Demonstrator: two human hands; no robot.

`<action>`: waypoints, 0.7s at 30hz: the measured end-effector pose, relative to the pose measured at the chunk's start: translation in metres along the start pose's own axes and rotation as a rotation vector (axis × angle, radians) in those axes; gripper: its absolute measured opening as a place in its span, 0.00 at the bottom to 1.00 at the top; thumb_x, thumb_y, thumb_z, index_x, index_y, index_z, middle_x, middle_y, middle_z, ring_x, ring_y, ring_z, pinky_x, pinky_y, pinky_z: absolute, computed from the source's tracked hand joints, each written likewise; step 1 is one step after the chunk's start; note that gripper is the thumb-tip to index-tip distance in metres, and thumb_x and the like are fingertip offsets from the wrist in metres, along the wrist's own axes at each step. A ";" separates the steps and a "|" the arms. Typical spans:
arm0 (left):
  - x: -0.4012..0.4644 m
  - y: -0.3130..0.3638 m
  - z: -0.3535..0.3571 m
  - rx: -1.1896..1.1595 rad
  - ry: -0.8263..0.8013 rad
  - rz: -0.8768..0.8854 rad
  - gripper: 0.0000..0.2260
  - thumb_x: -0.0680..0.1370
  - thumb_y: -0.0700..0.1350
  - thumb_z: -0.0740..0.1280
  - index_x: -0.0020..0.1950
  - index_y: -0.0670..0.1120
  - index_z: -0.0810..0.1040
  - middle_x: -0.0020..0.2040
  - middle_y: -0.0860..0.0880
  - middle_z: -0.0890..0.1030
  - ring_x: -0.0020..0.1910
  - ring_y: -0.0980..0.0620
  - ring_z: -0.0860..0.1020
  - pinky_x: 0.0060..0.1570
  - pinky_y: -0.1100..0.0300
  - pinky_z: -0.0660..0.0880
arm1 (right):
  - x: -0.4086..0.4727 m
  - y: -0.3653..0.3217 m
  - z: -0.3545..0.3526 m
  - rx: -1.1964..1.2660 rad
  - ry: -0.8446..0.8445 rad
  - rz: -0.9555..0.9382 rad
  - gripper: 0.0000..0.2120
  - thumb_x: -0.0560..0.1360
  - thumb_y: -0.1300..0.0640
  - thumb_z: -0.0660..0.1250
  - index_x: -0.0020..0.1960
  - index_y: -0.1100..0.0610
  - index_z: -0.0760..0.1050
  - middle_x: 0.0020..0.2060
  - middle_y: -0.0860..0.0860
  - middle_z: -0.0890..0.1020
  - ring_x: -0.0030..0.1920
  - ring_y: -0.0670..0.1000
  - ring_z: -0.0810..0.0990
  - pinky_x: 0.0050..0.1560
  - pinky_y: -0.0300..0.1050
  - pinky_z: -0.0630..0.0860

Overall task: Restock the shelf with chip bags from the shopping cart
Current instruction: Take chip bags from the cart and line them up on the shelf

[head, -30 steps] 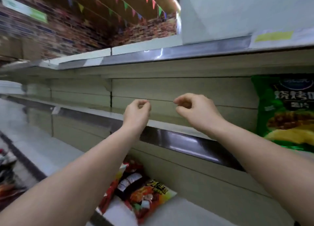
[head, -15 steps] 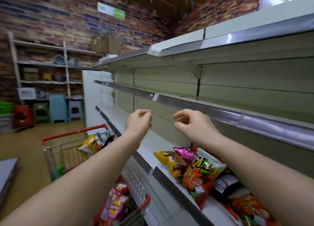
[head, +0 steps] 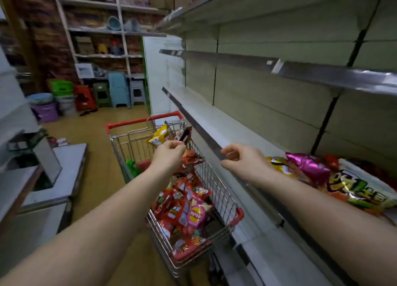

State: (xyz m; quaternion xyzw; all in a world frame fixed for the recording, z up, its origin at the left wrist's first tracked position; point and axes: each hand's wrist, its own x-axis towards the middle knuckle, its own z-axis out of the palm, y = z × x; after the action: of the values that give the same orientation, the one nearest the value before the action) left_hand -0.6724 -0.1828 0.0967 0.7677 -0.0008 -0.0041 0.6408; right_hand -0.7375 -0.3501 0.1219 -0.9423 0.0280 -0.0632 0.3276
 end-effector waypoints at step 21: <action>0.160 -0.231 0.078 0.107 -0.054 -0.652 0.08 0.81 0.45 0.59 0.47 0.45 0.75 0.43 0.44 0.76 0.41 0.48 0.73 0.38 0.59 0.69 | 0.204 0.212 0.221 0.227 -0.492 0.483 0.15 0.74 0.55 0.69 0.59 0.58 0.76 0.51 0.52 0.81 0.53 0.52 0.78 0.52 0.41 0.72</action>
State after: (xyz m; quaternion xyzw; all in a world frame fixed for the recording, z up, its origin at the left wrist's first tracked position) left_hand -0.5140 -0.2192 -0.1452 0.7596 0.2276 -0.2292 0.5645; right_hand -0.5072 -0.3996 -0.1609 -0.8530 0.1630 0.2422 0.4327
